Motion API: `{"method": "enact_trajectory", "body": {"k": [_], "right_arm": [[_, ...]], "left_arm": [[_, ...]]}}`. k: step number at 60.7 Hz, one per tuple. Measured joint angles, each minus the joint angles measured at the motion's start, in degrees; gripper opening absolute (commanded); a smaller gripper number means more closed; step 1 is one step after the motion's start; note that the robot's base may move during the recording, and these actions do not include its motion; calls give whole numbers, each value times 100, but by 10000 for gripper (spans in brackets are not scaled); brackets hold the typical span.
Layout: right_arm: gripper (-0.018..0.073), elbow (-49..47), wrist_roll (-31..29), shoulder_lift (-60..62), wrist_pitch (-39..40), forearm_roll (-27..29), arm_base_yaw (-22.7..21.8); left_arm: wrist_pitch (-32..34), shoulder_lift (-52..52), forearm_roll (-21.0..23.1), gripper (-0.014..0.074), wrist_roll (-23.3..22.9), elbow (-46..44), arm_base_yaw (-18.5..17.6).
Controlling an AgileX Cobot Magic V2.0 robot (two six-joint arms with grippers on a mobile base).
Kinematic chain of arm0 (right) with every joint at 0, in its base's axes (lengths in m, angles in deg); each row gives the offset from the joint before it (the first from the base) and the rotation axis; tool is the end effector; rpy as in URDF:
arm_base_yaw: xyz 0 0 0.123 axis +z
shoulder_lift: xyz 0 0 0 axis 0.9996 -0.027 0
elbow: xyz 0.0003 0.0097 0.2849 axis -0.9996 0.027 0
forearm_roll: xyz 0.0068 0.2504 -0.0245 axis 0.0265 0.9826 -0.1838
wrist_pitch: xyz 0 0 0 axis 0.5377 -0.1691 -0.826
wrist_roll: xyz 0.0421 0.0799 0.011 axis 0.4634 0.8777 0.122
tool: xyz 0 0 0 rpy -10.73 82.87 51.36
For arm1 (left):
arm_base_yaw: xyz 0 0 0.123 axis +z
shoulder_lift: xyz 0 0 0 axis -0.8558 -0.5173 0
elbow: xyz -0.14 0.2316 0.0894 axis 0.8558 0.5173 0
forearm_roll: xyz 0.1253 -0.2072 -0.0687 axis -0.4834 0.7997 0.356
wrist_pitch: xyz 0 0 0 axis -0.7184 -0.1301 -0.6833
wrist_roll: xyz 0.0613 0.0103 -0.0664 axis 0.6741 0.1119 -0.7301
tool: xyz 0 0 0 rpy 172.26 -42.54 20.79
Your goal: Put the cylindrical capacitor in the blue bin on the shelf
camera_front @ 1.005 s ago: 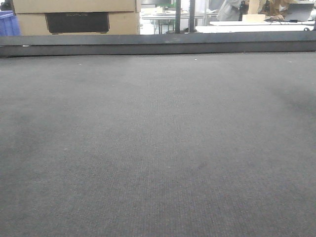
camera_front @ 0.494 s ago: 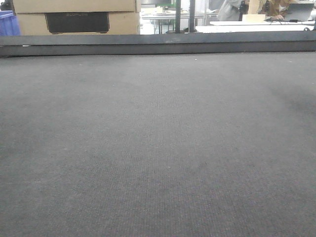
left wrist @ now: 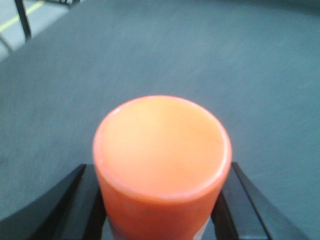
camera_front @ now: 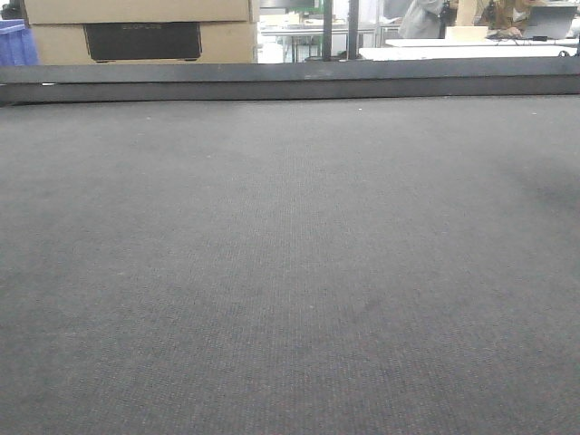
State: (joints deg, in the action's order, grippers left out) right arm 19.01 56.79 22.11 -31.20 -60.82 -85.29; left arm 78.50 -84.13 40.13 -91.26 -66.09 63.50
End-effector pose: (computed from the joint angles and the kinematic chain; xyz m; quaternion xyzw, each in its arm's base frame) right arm 0.2431 0.0133 0.3682 -0.0503 0.7482 -0.0077 0.6615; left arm 0.3543 0.0255 0.2287 -0.0405 0.8219 -0.0046 0.5682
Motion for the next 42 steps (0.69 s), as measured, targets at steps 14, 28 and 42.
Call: {"method": "enact_trajectory", "body": {"k": [14,28,42], "right_arm": [[-100,0,0,0,-1064,25,0],[-100,0,0,21,-1869,261,0],[-100,0,0,485,-2613,364,0]], "left_arm": [[-2196,1321,-263,-111,0,-525,-967],[-3742,2173,-263,-111,0,-851,-1834],[-4759,3183,-205,-111,0,-851,-2039]]}}
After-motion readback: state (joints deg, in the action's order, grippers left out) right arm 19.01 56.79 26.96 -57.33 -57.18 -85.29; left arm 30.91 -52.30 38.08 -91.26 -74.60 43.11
